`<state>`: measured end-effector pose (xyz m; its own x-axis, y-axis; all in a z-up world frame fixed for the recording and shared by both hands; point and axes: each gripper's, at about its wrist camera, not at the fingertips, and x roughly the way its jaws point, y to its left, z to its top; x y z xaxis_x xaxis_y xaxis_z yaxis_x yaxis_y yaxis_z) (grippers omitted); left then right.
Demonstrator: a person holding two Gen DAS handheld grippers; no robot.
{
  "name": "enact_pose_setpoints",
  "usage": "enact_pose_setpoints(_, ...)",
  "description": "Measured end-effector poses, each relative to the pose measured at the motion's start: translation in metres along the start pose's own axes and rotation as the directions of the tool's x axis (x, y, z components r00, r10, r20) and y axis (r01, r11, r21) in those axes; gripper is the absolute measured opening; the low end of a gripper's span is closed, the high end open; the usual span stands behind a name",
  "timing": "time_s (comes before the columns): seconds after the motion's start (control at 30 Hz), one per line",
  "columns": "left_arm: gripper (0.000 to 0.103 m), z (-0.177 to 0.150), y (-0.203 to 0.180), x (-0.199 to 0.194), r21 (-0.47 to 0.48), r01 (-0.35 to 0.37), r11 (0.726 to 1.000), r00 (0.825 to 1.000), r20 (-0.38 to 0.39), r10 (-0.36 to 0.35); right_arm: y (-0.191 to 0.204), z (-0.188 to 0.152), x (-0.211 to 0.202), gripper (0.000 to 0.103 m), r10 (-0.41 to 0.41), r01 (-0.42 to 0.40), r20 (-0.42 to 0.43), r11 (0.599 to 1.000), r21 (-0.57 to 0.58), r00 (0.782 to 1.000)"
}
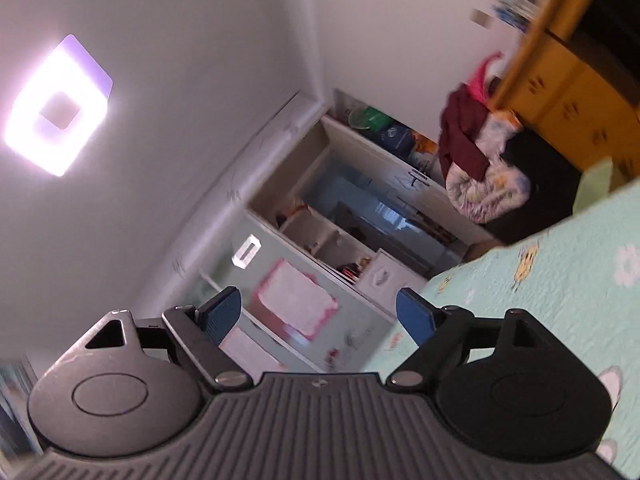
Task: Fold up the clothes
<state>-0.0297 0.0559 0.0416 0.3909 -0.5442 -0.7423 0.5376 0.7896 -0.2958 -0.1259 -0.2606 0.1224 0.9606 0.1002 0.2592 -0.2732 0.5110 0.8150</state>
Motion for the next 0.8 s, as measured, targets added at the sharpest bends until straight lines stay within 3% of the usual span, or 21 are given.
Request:
enact_pose_setpoints(0.07, 0.072, 0.004, 0.008, 0.018, -0.089, -0.022, 0.996, 1.0, -0.014, 0.02, -0.005, -0.003, 0.009, 0.084, 0.011, -0.01, -0.033, 1.0, 0.029, 0.999)
enact_pose_setpoints(0.2, 0.068, 0.015, 0.037, 0.034, -0.273, 0.042, 0.961, 0.996, 0.082, -0.02, -0.008, -0.016, 0.038, 0.084, 0.032, -0.026, -0.139, 0.999, 0.042, 0.99)
enact_pose_setpoints(0.23, 0.059, 0.018, 0.044, 0.038, -0.309, 0.061, 0.949, 0.993, 0.111, -0.028, -0.009, -0.019, 0.045, 0.084, 0.037, -0.03, -0.165, 0.999, 0.045, 0.986)
enact_pose_setpoints(0.27, 0.026, 0.024, 0.051, 0.043, -0.338, 0.072, 0.939, 0.991, 0.131, -0.029, -0.01, -0.022, 0.051, 0.084, 0.037, -0.03, -0.187, 0.999, 0.042, 0.982)
enact_pose_setpoints(0.3, 0.009, 0.03, 0.058, 0.048, -0.364, 0.081, 0.928, 0.989, 0.148, -0.028, -0.009, -0.026, 0.057, 0.084, 0.022, -0.018, -0.197, 1.0, 0.022, 0.98)
enact_pose_setpoints(0.37, 0.003, 0.054, 0.066, 0.048, -0.377, 0.092, 0.922, 0.979, 0.206, -0.014, -0.01, -0.034, 0.069, 0.084, -0.014, 0.012, -0.226, 1.0, -0.009, 0.974)
enact_pose_setpoints(0.43, 0.003, 0.083, 0.069, 0.04, -0.351, 0.083, 0.933, 0.957, 0.29, 0.024, -0.01, -0.043, 0.079, 0.084, -0.037, 0.03, -0.26, 0.999, -0.032, 0.965)
enact_pose_setpoints(0.5, 0.003, 0.12, 0.065, 0.03, -0.236, 0.025, 0.972, 0.914, 0.399, 0.073, -0.008, -0.054, 0.088, 0.084, -0.054, 0.041, -0.296, 0.998, -0.052, 0.954)
enact_pose_setpoints(0.53, 0.009, 0.139, 0.066, 0.03, -0.176, 0.02, 0.984, 0.912, 0.407, 0.054, -0.007, -0.059, 0.093, 0.084, -0.063, 0.046, -0.313, 0.997, -0.062, 0.948)
enact_pose_setpoints(0.63, 0.06, 0.177, 0.083, 0.043, -0.18, 0.058, 0.982, 0.964, 0.266, -0.008, -0.004, -0.075, 0.106, 0.084, -0.092, 0.059, -0.364, 0.993, -0.1, 0.927)
enact_pose_setpoints(0.7, 0.063, 0.175, 0.09, 0.035, -0.2, 0.046, 0.979, 0.969, 0.246, 0.004, 0.002, -0.087, 0.115, 0.084, -0.114, 0.054, -0.398, 0.986, -0.16, 0.91)
enact_pose_setpoints(0.8, 0.064, 0.146, 0.102, -0.008, -0.182, -0.03, 0.983, 0.944, 0.317, 0.087, 0.008, -0.109, 0.128, 0.084, -0.148, 0.032, -0.464, 0.968, -0.249, 0.874)
